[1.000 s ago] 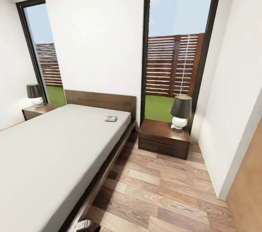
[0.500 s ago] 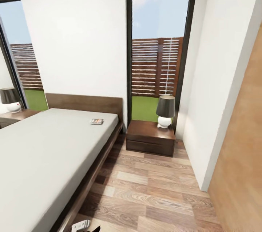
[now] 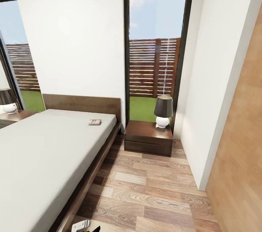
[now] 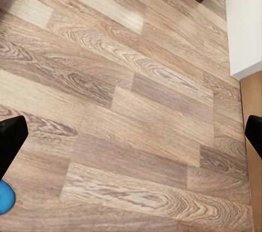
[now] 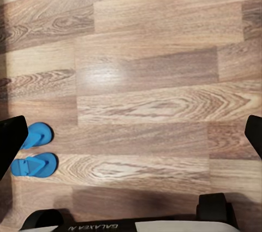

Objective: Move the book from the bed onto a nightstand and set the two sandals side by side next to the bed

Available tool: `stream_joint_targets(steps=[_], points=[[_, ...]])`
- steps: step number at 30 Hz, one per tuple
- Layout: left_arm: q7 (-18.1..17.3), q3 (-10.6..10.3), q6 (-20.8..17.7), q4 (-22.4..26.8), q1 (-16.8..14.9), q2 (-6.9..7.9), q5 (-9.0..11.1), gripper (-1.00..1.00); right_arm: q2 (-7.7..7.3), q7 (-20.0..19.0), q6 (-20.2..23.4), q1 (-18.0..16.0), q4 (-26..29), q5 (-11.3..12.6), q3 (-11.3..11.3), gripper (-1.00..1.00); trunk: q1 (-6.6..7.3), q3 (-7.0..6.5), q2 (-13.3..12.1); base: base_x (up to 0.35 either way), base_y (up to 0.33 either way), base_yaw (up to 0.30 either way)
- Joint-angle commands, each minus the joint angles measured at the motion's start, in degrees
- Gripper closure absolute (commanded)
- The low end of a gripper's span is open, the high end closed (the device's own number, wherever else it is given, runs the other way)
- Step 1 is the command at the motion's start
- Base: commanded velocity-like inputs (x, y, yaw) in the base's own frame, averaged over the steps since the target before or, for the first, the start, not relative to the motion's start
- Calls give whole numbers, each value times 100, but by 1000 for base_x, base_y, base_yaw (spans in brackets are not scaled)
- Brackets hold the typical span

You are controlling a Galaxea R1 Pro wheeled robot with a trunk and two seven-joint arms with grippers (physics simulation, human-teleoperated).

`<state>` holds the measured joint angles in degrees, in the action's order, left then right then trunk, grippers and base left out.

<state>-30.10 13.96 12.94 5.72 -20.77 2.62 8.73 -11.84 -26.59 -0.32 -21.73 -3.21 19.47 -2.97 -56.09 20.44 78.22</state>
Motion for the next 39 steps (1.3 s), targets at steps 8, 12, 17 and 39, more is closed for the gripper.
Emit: stream_joint_targets(steps=[8, 12, 17, 39], points=[[-25, -16, -2, -49, 0, 2, 6, -100, -2, -29, -3, -8, -30, 47, -36, -100, 0, 7, 4, 0, 0, 0], [16, -16, 3, -181, -3, 2, -416, -100, -2, -30, -3, -7, -31, 56, -36, -100, 0, 7, 4, 0, 0, -36], [186, -16, 6, -200, -3, 1, -613, -100, -2, -30, -3, -9, -31, 57, -34, -100, 0, 7, 4, 0, 0, -244], [232, -16, 10, -203, -2, -7, -644, -100, -2, -30, -3, -7, -30, 49, -29, -100, 0, 7, 4, 0, 0, -294]])
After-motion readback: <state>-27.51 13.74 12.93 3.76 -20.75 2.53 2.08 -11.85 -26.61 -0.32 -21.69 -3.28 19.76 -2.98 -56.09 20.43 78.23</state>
